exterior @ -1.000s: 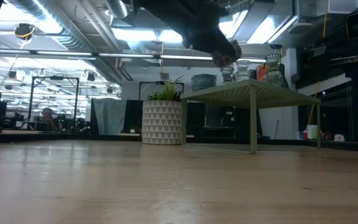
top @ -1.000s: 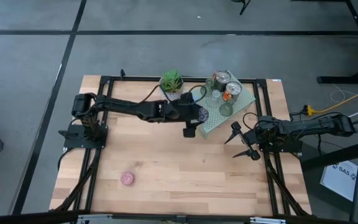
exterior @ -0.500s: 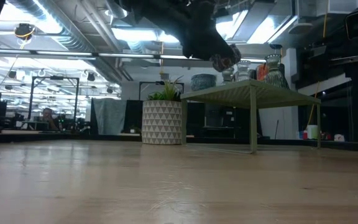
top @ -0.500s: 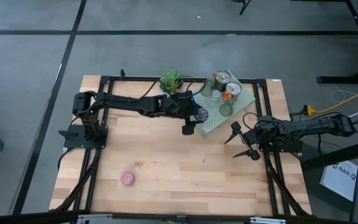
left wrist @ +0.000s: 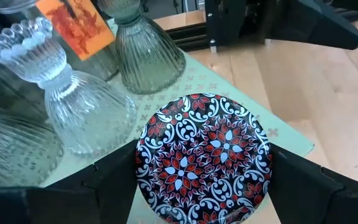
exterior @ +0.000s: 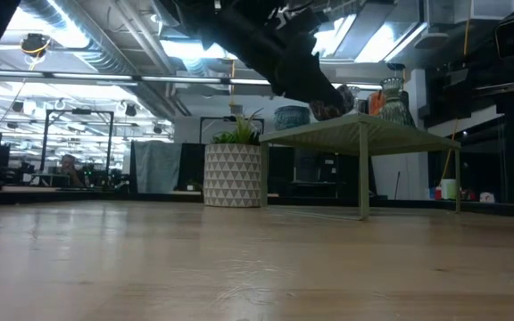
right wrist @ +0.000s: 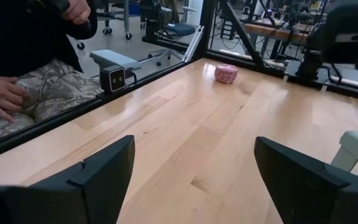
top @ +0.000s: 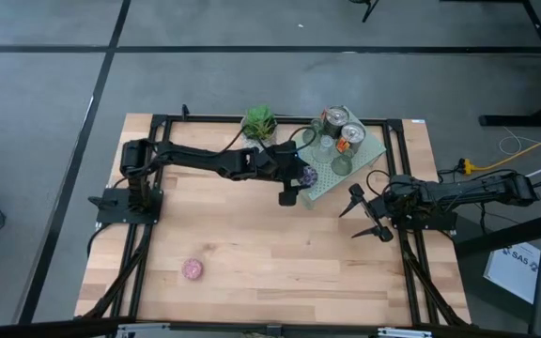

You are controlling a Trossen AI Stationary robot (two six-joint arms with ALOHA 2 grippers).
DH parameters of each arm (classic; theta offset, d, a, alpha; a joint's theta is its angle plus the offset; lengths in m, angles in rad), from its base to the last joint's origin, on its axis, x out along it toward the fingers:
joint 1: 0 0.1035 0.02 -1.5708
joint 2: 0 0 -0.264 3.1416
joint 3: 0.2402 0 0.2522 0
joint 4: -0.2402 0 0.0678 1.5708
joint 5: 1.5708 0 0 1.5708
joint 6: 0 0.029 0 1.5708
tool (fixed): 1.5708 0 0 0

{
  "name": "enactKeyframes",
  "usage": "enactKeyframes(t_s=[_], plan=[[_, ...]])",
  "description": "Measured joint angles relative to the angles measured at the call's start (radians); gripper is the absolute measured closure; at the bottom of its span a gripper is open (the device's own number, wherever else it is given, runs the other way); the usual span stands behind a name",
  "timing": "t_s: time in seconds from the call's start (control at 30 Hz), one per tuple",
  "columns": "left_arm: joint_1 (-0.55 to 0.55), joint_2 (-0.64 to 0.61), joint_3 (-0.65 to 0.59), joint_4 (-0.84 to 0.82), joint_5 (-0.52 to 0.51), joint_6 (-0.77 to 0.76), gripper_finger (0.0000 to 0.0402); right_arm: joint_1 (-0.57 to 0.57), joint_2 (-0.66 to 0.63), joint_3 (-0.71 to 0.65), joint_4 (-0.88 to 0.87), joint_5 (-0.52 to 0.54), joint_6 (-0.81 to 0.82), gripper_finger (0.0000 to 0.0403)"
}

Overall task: Pick & Place candle stick holders
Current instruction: Align the black and red scented candle with the other blue scented candle on the shelf

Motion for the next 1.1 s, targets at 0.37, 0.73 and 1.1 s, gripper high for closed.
enactKeyframes(t_s=[0.37,0.73,1.1], plan=[[0.009,0.000,0.000,-0.001,-0.009,0.076,0.0097,0.000,0.000,0.000,-0.007,0.000,0.000,0.0070],[0.013,0.000,0.001,0.024,-0.047,0.086,0.0089,0.000,0.000,0.000,-0.007,-0.001,0.000,0.0070],[0.013,-0.001,0.001,0.023,-0.048,0.073,0.0071,0.000,0.000,0.000,-0.007,-0.005,0.000,0.0070]])
